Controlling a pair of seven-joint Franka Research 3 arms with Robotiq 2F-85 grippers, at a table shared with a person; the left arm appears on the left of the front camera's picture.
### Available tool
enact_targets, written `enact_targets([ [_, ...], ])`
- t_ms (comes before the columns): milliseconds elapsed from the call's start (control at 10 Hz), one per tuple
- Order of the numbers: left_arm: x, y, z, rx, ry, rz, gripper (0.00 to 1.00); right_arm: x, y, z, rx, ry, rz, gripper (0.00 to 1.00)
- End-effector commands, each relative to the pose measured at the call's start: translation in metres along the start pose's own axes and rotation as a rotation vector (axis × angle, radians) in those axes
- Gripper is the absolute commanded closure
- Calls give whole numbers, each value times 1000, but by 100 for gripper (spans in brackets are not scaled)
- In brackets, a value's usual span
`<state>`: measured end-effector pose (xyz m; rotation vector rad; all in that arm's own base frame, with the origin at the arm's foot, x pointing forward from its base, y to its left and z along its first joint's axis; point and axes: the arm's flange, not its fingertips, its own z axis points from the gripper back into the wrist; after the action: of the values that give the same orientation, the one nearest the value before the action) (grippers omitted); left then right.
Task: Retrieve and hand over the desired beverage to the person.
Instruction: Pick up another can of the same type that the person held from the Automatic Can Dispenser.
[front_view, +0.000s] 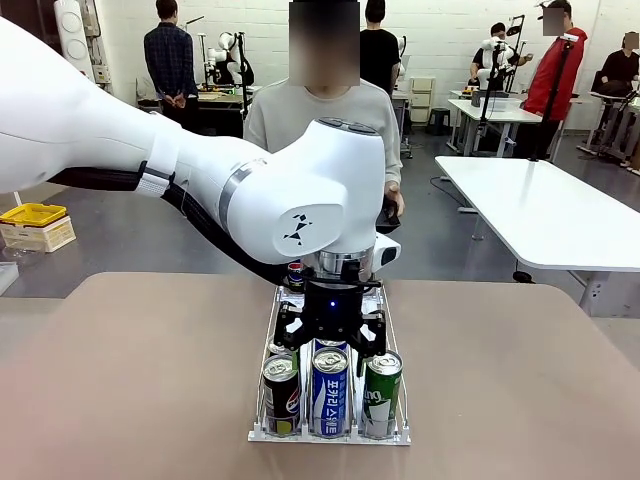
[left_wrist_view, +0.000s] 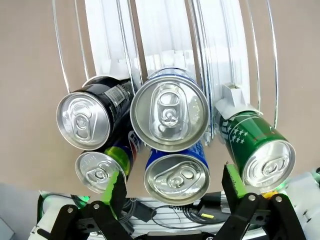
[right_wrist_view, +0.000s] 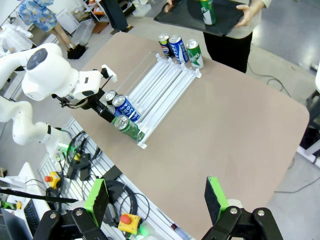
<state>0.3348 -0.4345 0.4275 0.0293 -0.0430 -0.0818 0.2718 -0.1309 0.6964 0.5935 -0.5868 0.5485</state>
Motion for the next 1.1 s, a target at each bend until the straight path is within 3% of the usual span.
enact_targets([
  [0, -1, 0, -9, 10, -23, 22, 0, 1, 0, -1, 26, -15, 13, 0],
  [200, 0, -1, -10, 11, -17, 28, 0, 1, 0, -1, 26, -15, 13, 0],
  [300, -1, -1, -9, -21, -30, 21, 15, 1, 0, -1, 26, -15, 13, 0],
  [400, -1, -1, -8, -18, -24, 17, 59, 1, 0, -1, 26, -15, 13, 0],
  [500, -1, -1, -8, -19, -18, 19, 74, 1, 0, -1, 26, -15, 13, 0],
  [600, -1, -1, -8, -20, -12, 18, 100, 1, 0, -1, 26, -15, 13, 0],
  [800, 0, -1, -9, -17, 0, 21, 100, 1, 0, -1, 26, -15, 13, 0],
  [900, 0, -1, -9, -14, 3, 18, 94, 1, 0, -1, 26, -15, 13, 0],
  [1000, 0, -1, -9, -12, 2, 17, 100, 1, 0, -1, 26, -15, 13, 0],
])
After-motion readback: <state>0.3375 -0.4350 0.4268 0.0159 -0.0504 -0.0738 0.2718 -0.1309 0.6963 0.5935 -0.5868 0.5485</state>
